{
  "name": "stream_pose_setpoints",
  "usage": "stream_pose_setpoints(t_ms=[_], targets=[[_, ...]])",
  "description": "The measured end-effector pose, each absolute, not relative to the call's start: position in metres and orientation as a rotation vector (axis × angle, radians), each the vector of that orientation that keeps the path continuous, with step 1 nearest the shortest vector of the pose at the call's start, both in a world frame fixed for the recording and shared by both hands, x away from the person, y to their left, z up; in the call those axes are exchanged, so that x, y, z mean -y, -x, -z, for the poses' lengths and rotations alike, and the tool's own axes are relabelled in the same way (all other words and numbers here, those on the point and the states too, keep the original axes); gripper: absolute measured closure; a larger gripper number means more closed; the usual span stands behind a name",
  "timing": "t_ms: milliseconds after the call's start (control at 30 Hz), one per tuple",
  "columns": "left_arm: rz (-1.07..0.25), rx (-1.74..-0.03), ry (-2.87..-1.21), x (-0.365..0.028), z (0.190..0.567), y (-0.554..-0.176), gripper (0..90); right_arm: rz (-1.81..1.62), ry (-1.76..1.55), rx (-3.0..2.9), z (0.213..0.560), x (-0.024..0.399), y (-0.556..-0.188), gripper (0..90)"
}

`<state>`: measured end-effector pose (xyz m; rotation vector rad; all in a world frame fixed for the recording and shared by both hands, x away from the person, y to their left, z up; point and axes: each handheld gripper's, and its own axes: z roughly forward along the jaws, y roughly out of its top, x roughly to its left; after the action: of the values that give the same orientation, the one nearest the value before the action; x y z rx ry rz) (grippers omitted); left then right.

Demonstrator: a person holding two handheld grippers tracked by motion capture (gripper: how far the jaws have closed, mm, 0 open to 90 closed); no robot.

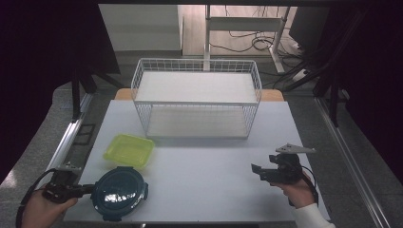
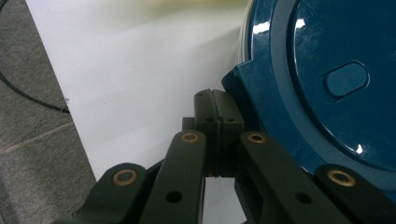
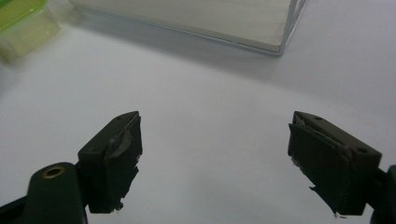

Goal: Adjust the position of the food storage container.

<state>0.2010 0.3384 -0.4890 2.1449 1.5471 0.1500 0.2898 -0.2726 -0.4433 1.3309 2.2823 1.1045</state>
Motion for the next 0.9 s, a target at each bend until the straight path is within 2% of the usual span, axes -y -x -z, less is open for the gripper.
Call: stream_pose_setpoints(t_ms=[900], targets=[[-0.036, -1.424, -2.179, -0.295, 0.498, -0.203, 90.0, -1.102, -1.331, -2.287, 0.444, 0.271, -0.29, 17.6]])
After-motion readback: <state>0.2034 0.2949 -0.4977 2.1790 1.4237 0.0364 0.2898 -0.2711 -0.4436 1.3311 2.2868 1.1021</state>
